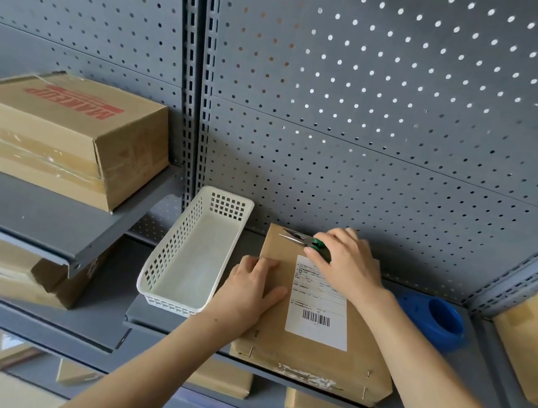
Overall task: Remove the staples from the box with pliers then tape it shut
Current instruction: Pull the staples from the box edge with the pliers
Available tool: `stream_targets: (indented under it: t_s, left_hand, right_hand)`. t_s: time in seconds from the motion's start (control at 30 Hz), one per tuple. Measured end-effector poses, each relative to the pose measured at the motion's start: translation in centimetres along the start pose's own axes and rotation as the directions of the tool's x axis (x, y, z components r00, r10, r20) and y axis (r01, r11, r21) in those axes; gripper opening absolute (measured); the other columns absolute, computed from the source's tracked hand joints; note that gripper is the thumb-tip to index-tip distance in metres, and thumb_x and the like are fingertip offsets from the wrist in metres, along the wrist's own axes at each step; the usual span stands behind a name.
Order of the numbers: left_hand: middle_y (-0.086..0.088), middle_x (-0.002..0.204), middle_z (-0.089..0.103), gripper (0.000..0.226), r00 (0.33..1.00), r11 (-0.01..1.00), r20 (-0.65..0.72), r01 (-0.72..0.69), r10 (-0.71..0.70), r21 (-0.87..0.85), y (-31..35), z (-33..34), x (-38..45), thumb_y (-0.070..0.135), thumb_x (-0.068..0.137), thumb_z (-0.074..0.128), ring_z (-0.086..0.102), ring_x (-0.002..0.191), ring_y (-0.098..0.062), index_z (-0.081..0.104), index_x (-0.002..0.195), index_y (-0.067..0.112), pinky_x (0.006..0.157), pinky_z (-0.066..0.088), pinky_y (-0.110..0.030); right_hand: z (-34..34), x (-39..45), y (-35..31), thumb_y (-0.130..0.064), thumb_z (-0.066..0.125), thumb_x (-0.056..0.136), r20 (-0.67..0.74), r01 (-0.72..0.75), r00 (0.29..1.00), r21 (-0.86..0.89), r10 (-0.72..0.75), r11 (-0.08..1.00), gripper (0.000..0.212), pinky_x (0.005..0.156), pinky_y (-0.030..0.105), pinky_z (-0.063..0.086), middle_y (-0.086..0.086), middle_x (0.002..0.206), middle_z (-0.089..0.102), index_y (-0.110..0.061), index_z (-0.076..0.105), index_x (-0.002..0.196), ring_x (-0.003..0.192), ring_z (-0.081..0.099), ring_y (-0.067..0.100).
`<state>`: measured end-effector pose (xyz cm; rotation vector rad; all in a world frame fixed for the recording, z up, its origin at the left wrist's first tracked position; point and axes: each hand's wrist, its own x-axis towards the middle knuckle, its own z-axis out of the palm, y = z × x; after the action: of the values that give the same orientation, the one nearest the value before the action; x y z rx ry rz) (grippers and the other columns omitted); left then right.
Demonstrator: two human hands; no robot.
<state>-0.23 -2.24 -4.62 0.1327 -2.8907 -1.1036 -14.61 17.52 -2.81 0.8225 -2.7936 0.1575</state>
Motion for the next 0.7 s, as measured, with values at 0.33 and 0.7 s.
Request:
stream_targets:
  t_s: [0.33,0.7]
  left_hand:
    - [-0.004,0.142,0.038,0.06,1.0,1.0,0.008,0.0,0.0,0.029,0.14,-0.02,0.01,0.056,0.096,0.052,0.047,0.126,-0.025,0.036,0.146,0.027,0.103,0.044,-0.035]
    - [-0.004,0.143,0.038,0.06,0.999,0.999,0.032,0.003,-0.005,0.053,0.34,-0.26,-0.1,0.058,0.096,0.049,0.046,0.127,-0.025,0.036,0.146,0.027,0.101,0.044,-0.036]
  right_hand:
    - [0.24,0.49,0.07,-0.067,0.038,0.096,-0.041,-0.022,0.999,-0.045,0.02,0.999,0.064,0.089,0.045,0.051,0.0,0.11,0.072,-0.023,0.073,0.126,0.11,0.058,0.024]
    - [0.1,-0.32,-0.49,-0.052,0.063,0.098,-0.14,0.021,0.99,-0.11,-0.036,0.994,0.042,0.064,0.028,0.043,0.001,0.097,0.067,-0.019,0.075,0.122,0.09,0.066,0.024]
